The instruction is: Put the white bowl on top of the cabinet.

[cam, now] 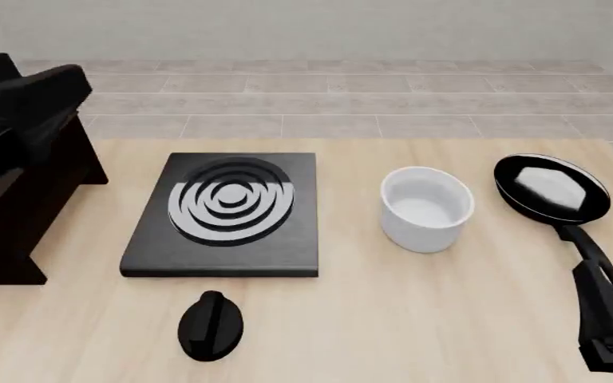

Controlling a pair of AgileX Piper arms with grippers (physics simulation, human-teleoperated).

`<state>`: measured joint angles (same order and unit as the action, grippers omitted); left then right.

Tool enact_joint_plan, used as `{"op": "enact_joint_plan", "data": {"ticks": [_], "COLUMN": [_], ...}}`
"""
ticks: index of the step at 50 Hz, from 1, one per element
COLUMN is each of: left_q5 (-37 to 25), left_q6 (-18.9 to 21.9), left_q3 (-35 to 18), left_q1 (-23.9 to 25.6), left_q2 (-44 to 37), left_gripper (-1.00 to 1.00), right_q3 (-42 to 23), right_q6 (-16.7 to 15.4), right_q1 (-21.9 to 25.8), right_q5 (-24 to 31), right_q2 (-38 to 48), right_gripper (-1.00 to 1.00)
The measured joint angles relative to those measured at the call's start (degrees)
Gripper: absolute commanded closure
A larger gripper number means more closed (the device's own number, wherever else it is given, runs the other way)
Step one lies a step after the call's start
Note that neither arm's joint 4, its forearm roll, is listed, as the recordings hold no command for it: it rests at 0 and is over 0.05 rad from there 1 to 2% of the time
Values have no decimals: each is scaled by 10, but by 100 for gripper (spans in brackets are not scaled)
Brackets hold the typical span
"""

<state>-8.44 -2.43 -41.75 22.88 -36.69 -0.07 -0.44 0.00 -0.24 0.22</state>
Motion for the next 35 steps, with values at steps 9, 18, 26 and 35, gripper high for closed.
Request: {"op": "enact_joint_plan", "data": {"ticks": [9,18,26,35], "left_q5": [12,12,4,-41], "left_q6": [23,38,56,89], "left_q3": [-88,-163,-229,-314], "left_q1": [72,127,169,225], "left_q2": [-153,-266,-361,-467], "left_gripper": [-100,-100,-100,-100], "right_q3": [0,0,0,0], "right_q6": [0,0,-1,0], "right_q1": [0,0,0,0], "right_q5": [0,-1,-1,-1], "right_q2": [0,1,0,1], "right_gripper": [-100,-100,-100,-100]}}
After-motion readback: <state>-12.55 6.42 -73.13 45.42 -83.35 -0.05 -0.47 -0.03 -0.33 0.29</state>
